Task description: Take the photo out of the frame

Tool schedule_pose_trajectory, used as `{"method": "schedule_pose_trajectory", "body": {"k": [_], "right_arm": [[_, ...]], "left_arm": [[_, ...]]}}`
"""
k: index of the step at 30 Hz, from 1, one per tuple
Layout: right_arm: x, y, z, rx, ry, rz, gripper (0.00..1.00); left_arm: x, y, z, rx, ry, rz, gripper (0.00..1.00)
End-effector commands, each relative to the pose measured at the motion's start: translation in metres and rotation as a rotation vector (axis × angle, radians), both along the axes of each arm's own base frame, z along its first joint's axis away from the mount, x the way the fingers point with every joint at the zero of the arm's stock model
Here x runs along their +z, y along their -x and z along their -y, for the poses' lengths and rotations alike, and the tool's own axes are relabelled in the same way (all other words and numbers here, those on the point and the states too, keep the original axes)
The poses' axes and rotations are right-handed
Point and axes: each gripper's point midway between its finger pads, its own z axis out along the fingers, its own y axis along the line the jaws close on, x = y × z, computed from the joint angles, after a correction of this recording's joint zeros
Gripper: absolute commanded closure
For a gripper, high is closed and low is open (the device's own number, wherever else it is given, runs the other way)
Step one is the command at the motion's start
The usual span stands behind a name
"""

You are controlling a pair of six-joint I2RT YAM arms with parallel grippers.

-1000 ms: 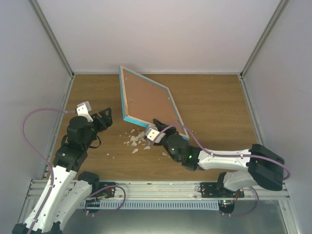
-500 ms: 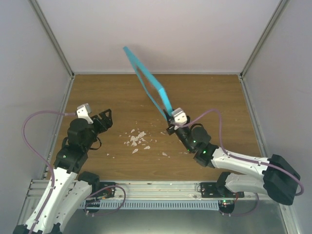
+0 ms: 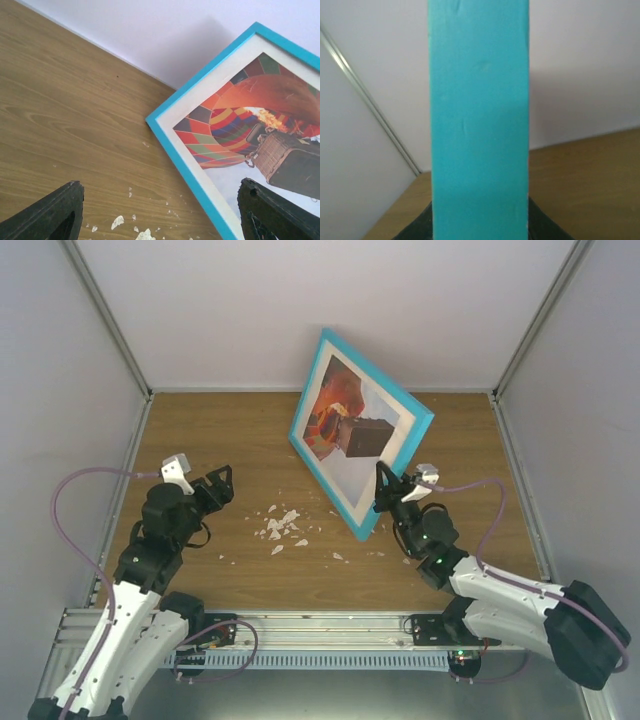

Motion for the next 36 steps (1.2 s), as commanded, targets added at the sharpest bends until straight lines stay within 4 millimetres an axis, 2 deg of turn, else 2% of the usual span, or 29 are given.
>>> {"method": "schedule_pose_trajectory", "body": {"k": [1, 6, 10, 13, 17, 21, 24, 29, 36], "right_arm": [[0.001, 0.003, 0.019, 0.011, -0.386, -0.096, 0.99], [-0.046, -0.004, 0.029, -0.057, -0.583, -0.304, 1.0], [-0.072, -0.006, 0.037, -0.119, -0.677, -0.398, 0.99], [-0.09, -0.008, 0.036, -0.142, -0.725, -0.469, 0.99], [-0.123, -0.008, 0.03, -0.159, -0.79, -0.595, 0.99], [-0.156, -0.002, 0.025, -0.164, -0.892, -0.719, 1.0], [-0.178, 0.004, 0.025, -0.183, -0.935, -0.791, 0.99], [-0.204, 0.01, 0.023, -0.212, -0.936, -0.877, 0.97], [-0.22, 0.019, 0.01, -0.168, -0.859, -0.97, 0.78]], "left_arm": [[0.002, -0.006, 0.007, -0.019, 0.052, 0.027, 0.16], [-0.009, -0.008, 0.012, -0.039, 0.077, 0.0, 0.16], [-0.018, -0.007, 0.019, -0.069, 0.105, -0.02, 0.16], [-0.029, -0.007, 0.025, -0.096, 0.132, -0.042, 0.16], [-0.051, -0.009, 0.036, -0.137, 0.171, -0.101, 0.15], [-0.069, -0.01, 0.044, -0.17, 0.189, -0.159, 0.15], [-0.075, -0.01, 0.046, -0.174, 0.191, -0.176, 0.15], [-0.08, -0.009, 0.045, -0.169, 0.186, -0.179, 0.15], [-0.088, -0.01, 0.046, -0.17, 0.188, -0.198, 0.15]]}}
